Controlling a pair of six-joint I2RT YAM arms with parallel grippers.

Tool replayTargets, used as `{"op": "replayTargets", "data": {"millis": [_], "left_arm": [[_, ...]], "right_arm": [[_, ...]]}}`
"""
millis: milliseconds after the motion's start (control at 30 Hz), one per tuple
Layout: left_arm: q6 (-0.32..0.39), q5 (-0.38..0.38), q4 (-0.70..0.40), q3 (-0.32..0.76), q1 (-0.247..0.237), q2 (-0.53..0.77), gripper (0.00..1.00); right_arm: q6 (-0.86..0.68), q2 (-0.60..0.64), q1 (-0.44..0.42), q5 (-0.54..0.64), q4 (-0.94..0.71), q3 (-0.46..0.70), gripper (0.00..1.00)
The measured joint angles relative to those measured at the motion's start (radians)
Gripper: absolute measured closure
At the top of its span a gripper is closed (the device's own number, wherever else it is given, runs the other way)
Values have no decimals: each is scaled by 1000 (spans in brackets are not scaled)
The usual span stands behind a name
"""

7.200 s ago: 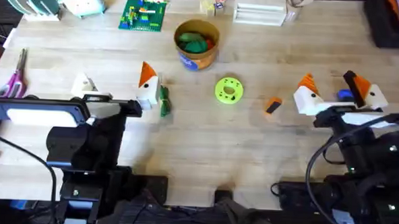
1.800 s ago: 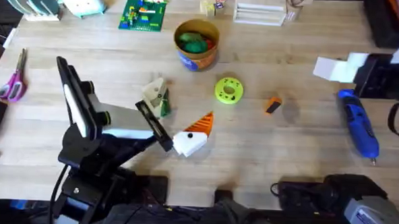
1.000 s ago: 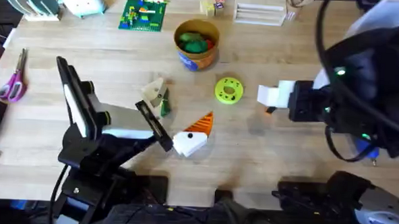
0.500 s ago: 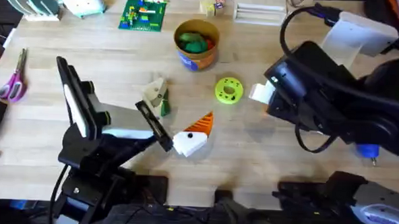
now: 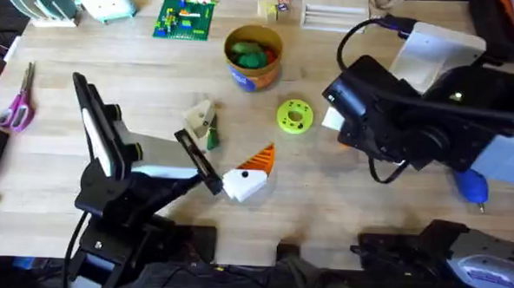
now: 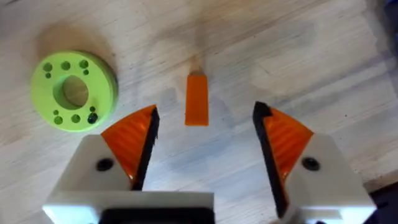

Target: Pick up the gripper from the table and insert it into the empty holder that is missing its gripper. Then pick up a screw, insert it into the mounting hole, and use the screwdriver to tighten it. Finally, clean up the table by picking up the vegetable and placing it into the bucket.

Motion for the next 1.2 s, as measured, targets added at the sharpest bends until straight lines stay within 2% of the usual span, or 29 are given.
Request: {"op": "replayTargets", "data": {"millis": [467,667,800,1200], "left_arm": [[0,0,0,0,0,0,8],[0,0,0,0,0,0,8],[0,0,0,0,0,0,9],[0,0,0,0,0,0,8]], "right_arm": [[0,21,-11,0,52,-3,102],[0,21,-50,2,60,-13,183],[0,21,-76,-5,65,-13,294],[-19,24,-78,-63,69,-13,367]]}}
